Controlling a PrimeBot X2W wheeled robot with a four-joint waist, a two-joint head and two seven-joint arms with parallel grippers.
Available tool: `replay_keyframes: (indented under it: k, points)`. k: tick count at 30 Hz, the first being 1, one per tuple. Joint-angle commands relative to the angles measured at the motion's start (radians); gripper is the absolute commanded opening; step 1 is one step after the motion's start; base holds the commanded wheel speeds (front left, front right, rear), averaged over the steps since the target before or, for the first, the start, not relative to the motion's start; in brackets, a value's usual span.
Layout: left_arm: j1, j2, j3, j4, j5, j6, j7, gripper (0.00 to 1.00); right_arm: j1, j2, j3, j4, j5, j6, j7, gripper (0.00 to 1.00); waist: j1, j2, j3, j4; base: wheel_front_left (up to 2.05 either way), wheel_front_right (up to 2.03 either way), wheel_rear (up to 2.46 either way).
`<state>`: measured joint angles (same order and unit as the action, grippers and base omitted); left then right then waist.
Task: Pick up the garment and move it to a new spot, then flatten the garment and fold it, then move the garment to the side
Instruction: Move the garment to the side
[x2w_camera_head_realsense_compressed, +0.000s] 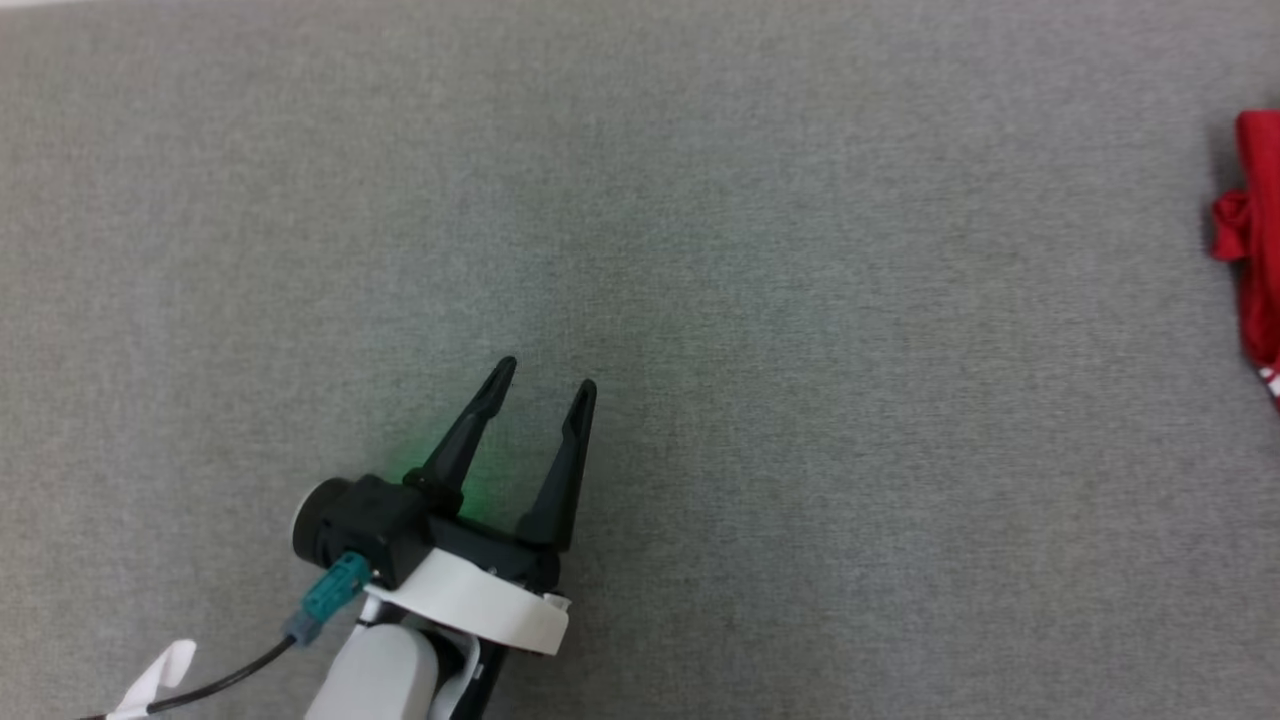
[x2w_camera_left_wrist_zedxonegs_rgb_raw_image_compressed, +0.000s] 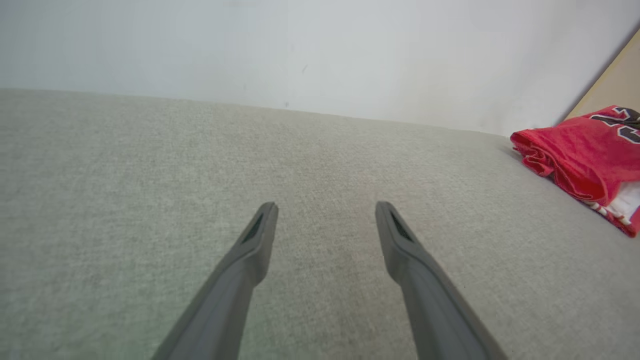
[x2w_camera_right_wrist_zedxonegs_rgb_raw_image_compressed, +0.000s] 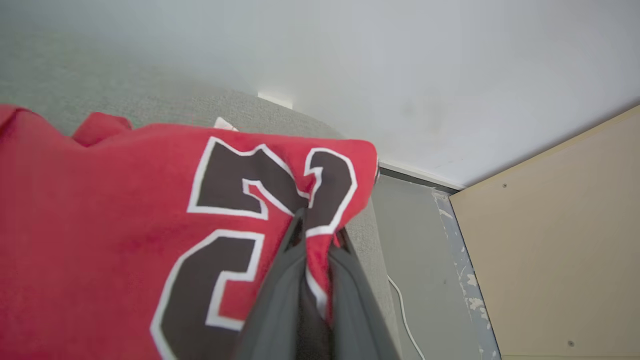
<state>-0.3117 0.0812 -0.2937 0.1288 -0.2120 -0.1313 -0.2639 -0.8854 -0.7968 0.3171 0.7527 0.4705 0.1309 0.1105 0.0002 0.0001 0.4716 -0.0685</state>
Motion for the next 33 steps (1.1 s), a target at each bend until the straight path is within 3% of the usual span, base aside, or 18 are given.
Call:
replay_keyframes:
  k: [1, 2, 3, 4, 5, 12, 18, 28, 33]
  points:
    - [-0.015, 0.009, 0.004, -0.004, -0.008, 0.002, 0.0, 1.0, -0.02, -0.004, -0.013, 0.041, -0.028, -0.001, -0.013, 0.16, -0.0002, -0.0001, 0.04, 0.028, 0.0, 0.0, 0.0]
    - [-0.019, 0.009, 0.007, -0.005, -0.008, 0.002, 0.0, 1.0, -0.029, 0.0, -0.023, 0.067, -0.036, -0.001, -0.02, 0.37, -0.0002, -0.0001, 0.047, 0.032, 0.0, 0.0, 0.0]
    - [-0.022, 0.009, 0.008, -0.006, -0.009, 0.002, 0.0, 1.0, -0.035, 0.002, -0.032, 0.093, -0.044, -0.001, -0.025, 0.43, -0.0002, -0.0001, 0.055, 0.037, 0.0, 0.0, 0.0]
    - [-0.023, 0.008, 0.011, -0.006, -0.01, 0.002, 0.001, 1.0, -0.04, 0.007, -0.039, 0.117, -0.057, -0.001, -0.033, 0.78, -0.0002, -0.0001, 0.058, 0.04, 0.0, 0.0, 0.0]
    - [-0.024, 0.008, 0.012, -0.005, -0.01, 0.002, 0.001, 1.0, -0.045, 0.01, -0.047, 0.14, -0.068, -0.001, -0.042, 1.0, -0.0002, -0.0001, 0.061, 0.043, 0.0, 0.0, 0.0]
    - [-0.027, 0.0, 0.019, -0.005, -0.012, 0.002, 0.001, 1.0, -0.079, 0.042, -0.082, 0.275, -0.147, -0.001, -0.103, 1.0, -0.0002, -0.0001, 0.038, 0.043, 0.0, 0.0, 0.0]
    - [-0.001, -0.006, 0.016, 0.009, -0.017, 0.002, 0.0, 1.0, -0.098, 0.074, -0.049, 0.293, -0.184, -0.001, -0.174, 1.0, -0.0002, -0.0001, -0.054, 0.024, 0.0, 0.0, 0.0]
    - [0.065, -0.016, 0.023, 0.043, -0.027, 0.002, 0.0, 1.0, -0.078, 0.106, 0.076, 0.168, -0.175, -0.001, -0.239, 1.0, -0.0002, -0.0001, -0.243, 0.003, 0.0, 0.0, 0.0]
    - [0.11, -0.02, 0.055, 0.053, -0.023, 0.002, 0.0, 1.0, -0.016, 0.132, 0.112, 0.026, -0.12, -0.001, -0.243, 1.0, -0.0002, -0.0001, -0.344, 0.0, 0.0, 0.0, 0.0]
